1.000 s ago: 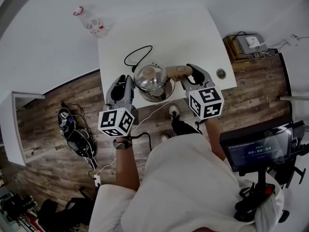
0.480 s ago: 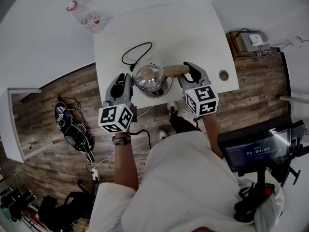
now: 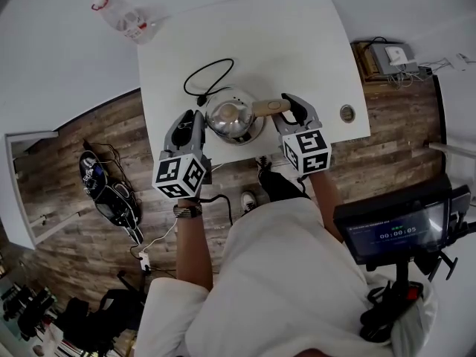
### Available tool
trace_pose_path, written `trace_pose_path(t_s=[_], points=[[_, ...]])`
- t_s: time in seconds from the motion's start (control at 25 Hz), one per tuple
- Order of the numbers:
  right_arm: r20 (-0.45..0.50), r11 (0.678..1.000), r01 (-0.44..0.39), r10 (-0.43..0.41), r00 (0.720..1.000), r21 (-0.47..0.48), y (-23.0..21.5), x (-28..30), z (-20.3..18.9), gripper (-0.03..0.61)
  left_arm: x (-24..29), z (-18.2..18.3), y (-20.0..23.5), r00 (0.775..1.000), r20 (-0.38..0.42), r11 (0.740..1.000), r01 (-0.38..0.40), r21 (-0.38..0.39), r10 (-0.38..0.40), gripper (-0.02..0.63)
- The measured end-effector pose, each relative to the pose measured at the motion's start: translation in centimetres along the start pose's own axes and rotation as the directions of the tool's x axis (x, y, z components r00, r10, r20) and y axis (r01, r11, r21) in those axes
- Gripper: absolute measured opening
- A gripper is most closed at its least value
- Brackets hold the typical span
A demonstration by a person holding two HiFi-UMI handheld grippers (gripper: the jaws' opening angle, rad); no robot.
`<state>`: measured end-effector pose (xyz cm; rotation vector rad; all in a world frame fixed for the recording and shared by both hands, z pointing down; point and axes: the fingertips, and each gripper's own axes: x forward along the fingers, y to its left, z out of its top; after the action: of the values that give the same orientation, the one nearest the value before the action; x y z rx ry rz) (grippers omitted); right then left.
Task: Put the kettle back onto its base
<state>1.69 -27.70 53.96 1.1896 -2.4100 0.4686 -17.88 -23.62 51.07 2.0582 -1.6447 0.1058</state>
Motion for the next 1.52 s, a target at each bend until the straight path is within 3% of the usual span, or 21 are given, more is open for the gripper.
trace_pose_path(t_s=[0.56,1.52], points=[[-0.073,0.999,0.014,-0.012,0.997,0.029,-0.9,1.4,-3.3,0.144,1.8,-2.6,0.6,0.997,-0.07,1.0,0.014,-0.018,-0.015,0.075],[-0.097,0.999,0.024,-0.021,0.995,0.036,-0.9,1.0,-4.1,0.146,2.2,-2.9,0.5,0.995,-0.089,0.999,0.03,-0.032,-0.033,0.074]])
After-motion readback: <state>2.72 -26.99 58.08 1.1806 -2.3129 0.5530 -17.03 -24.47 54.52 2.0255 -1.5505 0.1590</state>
